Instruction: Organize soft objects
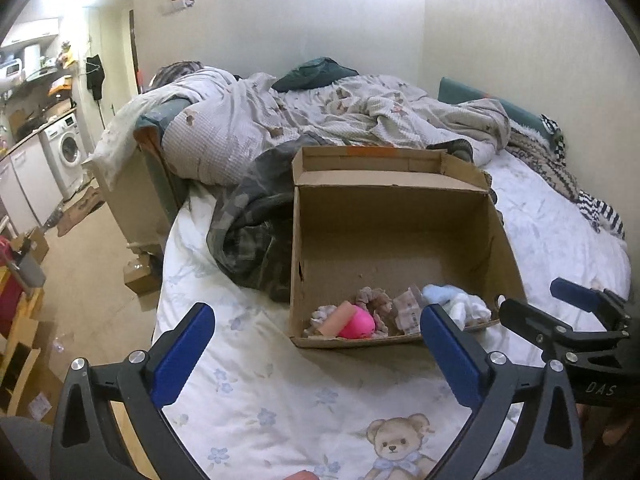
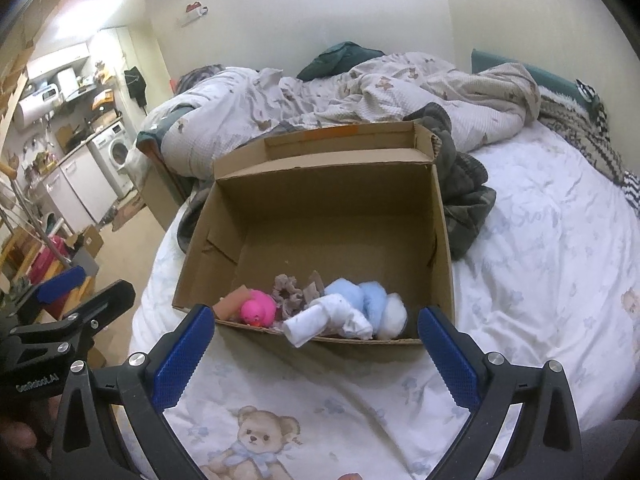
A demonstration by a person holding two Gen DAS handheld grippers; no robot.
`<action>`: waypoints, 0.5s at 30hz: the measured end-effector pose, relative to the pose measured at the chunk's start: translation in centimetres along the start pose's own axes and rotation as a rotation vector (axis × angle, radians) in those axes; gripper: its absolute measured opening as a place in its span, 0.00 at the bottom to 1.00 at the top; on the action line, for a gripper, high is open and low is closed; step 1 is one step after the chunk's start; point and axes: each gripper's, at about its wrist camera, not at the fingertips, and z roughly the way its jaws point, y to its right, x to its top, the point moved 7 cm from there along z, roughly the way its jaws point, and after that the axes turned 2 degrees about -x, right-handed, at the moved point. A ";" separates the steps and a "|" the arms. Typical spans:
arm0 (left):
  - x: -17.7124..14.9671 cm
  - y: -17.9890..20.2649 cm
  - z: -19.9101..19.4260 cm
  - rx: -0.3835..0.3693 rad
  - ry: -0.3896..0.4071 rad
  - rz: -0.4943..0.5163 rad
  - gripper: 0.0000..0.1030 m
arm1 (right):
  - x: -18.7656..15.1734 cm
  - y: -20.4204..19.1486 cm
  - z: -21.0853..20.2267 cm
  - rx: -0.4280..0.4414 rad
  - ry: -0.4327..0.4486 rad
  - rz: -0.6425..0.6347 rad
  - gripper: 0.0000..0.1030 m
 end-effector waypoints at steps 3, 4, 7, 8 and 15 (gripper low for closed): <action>-0.2 -0.1 0.3 -0.010 -0.010 -0.012 1.00 | -0.1 0.0 0.0 -0.005 -0.002 -0.003 1.00; -0.1 -0.1 0.3 -0.012 -0.011 -0.014 1.00 | -0.1 0.0 0.1 -0.006 -0.003 -0.003 1.00; -0.2 -0.2 0.4 -0.016 -0.011 -0.021 1.00 | -0.1 0.1 0.1 -0.013 -0.007 -0.001 1.00; -0.2 -0.2 0.4 -0.016 -0.013 -0.020 1.00 | -0.1 0.2 0.1 -0.014 -0.007 0.001 1.00; -0.3 -0.3 0.6 -0.021 -0.019 -0.028 1.00 | -0.1 0.6 0.2 -0.020 -0.011 0.012 1.00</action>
